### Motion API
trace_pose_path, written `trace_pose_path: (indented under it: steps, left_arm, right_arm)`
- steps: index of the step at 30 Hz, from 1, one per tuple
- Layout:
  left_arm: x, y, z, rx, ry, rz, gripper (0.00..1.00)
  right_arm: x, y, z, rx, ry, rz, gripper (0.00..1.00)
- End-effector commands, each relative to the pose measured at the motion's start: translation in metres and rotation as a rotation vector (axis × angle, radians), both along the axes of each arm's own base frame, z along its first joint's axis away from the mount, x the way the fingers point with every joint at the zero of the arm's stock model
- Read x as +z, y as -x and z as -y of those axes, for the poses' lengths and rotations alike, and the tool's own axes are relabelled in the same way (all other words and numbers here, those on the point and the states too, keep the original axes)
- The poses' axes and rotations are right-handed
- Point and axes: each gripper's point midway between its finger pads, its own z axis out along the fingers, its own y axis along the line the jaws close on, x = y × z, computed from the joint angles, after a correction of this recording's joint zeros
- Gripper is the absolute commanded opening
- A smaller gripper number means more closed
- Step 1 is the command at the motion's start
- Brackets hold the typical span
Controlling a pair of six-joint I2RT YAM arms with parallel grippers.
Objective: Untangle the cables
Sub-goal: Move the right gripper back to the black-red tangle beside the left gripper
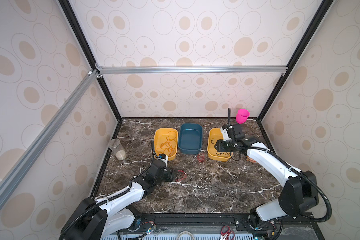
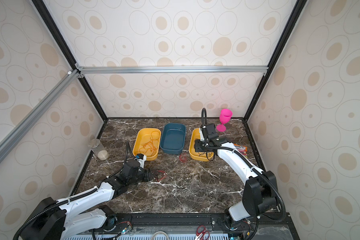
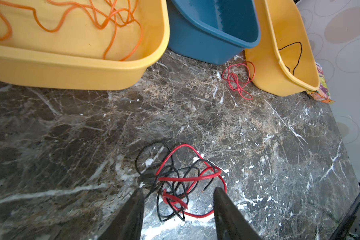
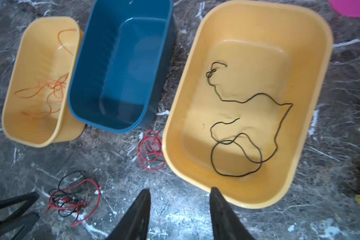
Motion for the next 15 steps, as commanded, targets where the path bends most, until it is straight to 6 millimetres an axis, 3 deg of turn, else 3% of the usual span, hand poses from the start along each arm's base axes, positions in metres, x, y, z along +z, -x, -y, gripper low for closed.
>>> trace_pose_path:
  steps: [1,6,15]
  left_arm:
    - [0.001,0.004,0.001,-0.021,-0.006,0.000,0.55]
    - [-0.012,0.008,0.005,-0.046,-0.007,-0.035,0.54]
    - [-0.023,0.008,0.010,-0.069,-0.007,-0.050,0.44]
  right_arm:
    - [-0.002,0.026,-0.035,0.122,-0.068,-0.042,0.49]
    - [-0.026,0.058,-0.089,0.284,-0.102,-0.110,0.50]
    - [-0.069,0.098,-0.163,0.486,-0.178,-0.197,0.55]
